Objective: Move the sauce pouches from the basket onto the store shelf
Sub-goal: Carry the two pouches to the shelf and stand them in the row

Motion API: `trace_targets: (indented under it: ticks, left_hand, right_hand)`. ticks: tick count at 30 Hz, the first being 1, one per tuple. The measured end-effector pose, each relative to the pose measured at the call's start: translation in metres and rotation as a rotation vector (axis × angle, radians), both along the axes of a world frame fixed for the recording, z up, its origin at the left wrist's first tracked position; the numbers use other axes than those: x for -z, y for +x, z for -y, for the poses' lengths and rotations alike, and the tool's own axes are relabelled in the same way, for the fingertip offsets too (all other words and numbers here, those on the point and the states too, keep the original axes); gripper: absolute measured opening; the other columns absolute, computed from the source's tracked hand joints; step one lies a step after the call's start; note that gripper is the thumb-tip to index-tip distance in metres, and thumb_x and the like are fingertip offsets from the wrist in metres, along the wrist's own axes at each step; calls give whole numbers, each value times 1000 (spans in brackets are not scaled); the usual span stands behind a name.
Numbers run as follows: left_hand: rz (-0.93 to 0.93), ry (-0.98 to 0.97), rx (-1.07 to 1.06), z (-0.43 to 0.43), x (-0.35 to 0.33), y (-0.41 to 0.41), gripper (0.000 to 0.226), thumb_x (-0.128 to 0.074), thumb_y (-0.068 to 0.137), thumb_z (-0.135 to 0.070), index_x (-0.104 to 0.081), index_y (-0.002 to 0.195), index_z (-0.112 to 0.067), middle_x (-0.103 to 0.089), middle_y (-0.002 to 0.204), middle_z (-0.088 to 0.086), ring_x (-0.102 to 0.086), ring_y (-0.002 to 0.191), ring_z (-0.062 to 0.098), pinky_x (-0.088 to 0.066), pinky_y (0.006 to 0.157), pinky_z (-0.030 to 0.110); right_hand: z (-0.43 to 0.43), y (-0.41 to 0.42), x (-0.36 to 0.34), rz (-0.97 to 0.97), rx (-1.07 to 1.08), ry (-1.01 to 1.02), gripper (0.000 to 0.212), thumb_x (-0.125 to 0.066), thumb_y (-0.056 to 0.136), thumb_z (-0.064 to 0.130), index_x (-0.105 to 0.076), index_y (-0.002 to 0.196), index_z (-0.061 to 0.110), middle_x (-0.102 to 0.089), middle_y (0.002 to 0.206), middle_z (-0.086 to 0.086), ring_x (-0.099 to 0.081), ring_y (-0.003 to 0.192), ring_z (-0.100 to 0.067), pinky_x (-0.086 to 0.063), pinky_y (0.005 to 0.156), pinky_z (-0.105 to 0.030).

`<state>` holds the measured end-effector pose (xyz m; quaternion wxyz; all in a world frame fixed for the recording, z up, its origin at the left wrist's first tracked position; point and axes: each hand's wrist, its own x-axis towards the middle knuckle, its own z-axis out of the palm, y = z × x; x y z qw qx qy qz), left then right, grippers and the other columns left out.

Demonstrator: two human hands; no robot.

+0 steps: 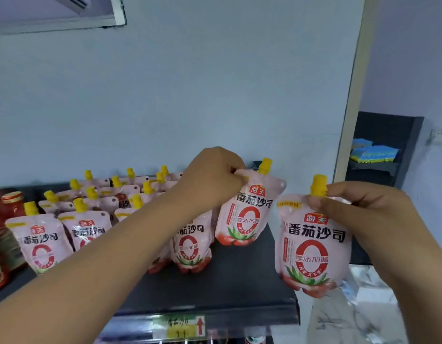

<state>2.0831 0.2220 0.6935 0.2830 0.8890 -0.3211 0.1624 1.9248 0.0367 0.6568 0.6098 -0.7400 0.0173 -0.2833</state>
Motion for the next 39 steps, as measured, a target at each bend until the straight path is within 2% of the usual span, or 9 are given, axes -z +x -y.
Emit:
trace_targets:
  ticks: [5, 7, 10, 13, 17, 21, 32, 35, 39]
  left_hand:
    - [-206, 65, 30, 18, 6, 32, 6, -76, 80, -6, -81, 85, -7, -67, 65, -5, -63, 59, 12, -62, 74, 38]
    - [-227, 87, 24, 24, 11, 46, 8, -79, 79, -7, -80, 86, -4, -70, 70, 4, -66, 60, 16, -63, 70, 34]
    - [-224, 159, 17, 31, 17, 61, 14, -76, 81, -9, -76, 90, 2, -72, 88, 18, -73, 77, 29, -63, 74, 43]
    - [-187, 253, 6, 34, 21, 66, 11, -74, 85, -8, -73, 94, -2, -67, 96, 10, -69, 90, 26, -61, 78, 39]
    - [-138, 298, -18, 38, 20, 72, 13, -72, 84, -5, -71, 96, -2, -68, 101, 13, -66, 93, 27, -55, 73, 34]
    - [-86, 364, -28, 35, 18, 75, 13, -76, 80, -10, -65, 87, -14, -61, 88, -4, -58, 87, 17, -44, 66, 25]
    - [-105, 501, -53, 2, 10, 73, 12, -77, 81, -19, -74, 86, -9, -70, 82, 5, -66, 82, 22, -53, 75, 34]
    - [-87, 480, -18, -1, 10, 71, 15, -77, 84, -22, -69, 74, -14, -63, 68, -7, -58, 70, 13, -45, 67, 26]
    - [-55, 450, 30, -5, 12, 69, 5, -76, 85, -19, -77, 83, -15, -52, 60, -14, -50, 65, 8, -35, 57, 15]
  right_hand:
    - [0, 24, -2, -35, -80, -25, 8, -77, 73, 26, -83, 78, 25, -81, 77, -6, -78, 67, -24, -59, 64, -39]
    - [0, 34, 0, -63, -105, -42, 7, -77, 77, 23, -83, 78, 27, -81, 77, -3, -79, 67, -23, -61, 63, -39]
    - [0, 48, 5, -126, -135, -53, 11, -79, 80, 15, -83, 78, 25, -82, 79, -3, -80, 69, -23, -64, 71, -44]
    - [1, 62, 12, -175, -170, -90, 14, -81, 80, 12, -84, 78, 26, -82, 83, 1, -80, 75, -21, -65, 76, -46]
    - [3, 74, 16, -215, -248, -132, 15, -80, 81, 11, -84, 76, 24, -82, 82, 5, -80, 74, -15, -66, 70, -30]
    - [8, 84, 19, -196, -295, -107, 14, -80, 80, 6, -84, 77, 19, -82, 81, 3, -80, 73, -14, -62, 64, -19]
    - [-3, 108, 20, -176, -386, -129, 18, -79, 82, 8, -84, 83, 25, -82, 87, 5, -80, 82, -14, -63, 78, -34]
    - [-10, 112, 20, -146, -390, -120, 20, -78, 83, 7, -84, 81, 26, -82, 86, 2, -80, 81, -15, -62, 77, -33]
    - [-16, 117, 19, -138, -369, -116, 20, -78, 84, 9, -84, 81, 28, -82, 85, 2, -79, 79, -15, -62, 75, -34]
